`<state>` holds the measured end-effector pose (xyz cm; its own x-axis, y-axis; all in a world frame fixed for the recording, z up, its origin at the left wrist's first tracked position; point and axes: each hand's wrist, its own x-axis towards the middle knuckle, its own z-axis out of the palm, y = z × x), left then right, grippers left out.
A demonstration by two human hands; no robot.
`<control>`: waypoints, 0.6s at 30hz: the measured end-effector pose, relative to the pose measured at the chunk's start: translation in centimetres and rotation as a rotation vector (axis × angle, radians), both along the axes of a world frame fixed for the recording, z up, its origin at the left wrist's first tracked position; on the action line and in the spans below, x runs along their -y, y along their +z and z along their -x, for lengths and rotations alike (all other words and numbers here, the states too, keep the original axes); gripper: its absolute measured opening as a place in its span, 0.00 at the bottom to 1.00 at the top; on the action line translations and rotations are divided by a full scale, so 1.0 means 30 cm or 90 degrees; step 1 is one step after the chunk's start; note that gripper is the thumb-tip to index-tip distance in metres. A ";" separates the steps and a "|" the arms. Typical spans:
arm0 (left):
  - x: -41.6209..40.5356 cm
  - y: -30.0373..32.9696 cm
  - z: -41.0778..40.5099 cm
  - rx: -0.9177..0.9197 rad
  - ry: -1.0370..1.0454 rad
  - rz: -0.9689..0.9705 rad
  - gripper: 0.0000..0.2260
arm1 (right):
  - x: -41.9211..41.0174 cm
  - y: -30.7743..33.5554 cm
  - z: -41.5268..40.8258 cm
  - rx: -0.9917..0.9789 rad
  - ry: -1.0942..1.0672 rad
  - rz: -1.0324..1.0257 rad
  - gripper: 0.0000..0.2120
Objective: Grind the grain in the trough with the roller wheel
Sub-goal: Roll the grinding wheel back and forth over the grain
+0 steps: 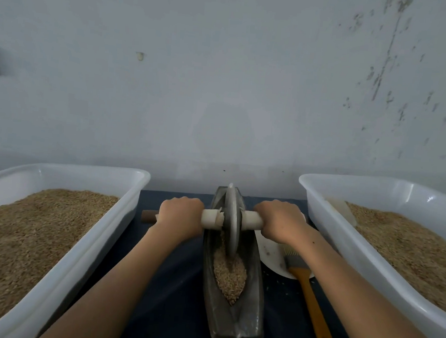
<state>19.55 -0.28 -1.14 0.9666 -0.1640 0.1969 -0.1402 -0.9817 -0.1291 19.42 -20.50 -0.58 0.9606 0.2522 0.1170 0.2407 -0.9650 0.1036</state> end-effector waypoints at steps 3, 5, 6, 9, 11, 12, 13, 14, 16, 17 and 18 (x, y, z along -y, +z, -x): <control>0.000 -0.005 -0.001 0.011 -0.005 -0.002 0.13 | 0.000 0.001 0.001 -0.012 -0.002 0.003 0.13; -0.008 0.005 0.000 -0.044 -0.010 0.000 0.15 | 0.001 0.021 0.009 -0.076 0.002 0.018 0.14; -0.012 0.013 0.002 -0.081 -0.011 0.000 0.16 | 0.002 0.031 0.014 -0.111 0.001 0.025 0.15; -0.019 0.027 0.000 -0.184 -0.023 0.015 0.19 | 0.006 0.046 0.020 -0.217 -0.021 0.002 0.16; -0.020 0.028 -0.003 -0.217 -0.031 0.023 0.19 | 0.005 0.045 0.021 -0.259 -0.029 -0.020 0.16; -0.020 0.028 -0.003 -0.213 -0.027 0.022 0.18 | 0.004 0.042 0.020 -0.251 -0.026 -0.017 0.15; -0.020 0.027 -0.001 -0.199 -0.021 0.022 0.18 | 0.003 0.040 0.017 -0.228 -0.021 -0.008 0.14; -0.018 0.025 0.000 -0.177 -0.014 0.022 0.17 | 0.001 0.036 0.014 -0.195 -0.014 0.004 0.13; -0.012 0.016 0.002 -0.109 -0.009 0.016 0.16 | 0.003 0.023 0.003 -0.115 0.000 0.016 0.12; -0.009 0.009 0.002 -0.064 -0.010 0.009 0.15 | 0.005 0.013 -0.002 -0.073 0.003 0.015 0.12; -0.006 0.003 0.001 -0.017 -0.011 0.003 0.14 | 0.006 0.002 -0.006 -0.032 0.005 0.009 0.10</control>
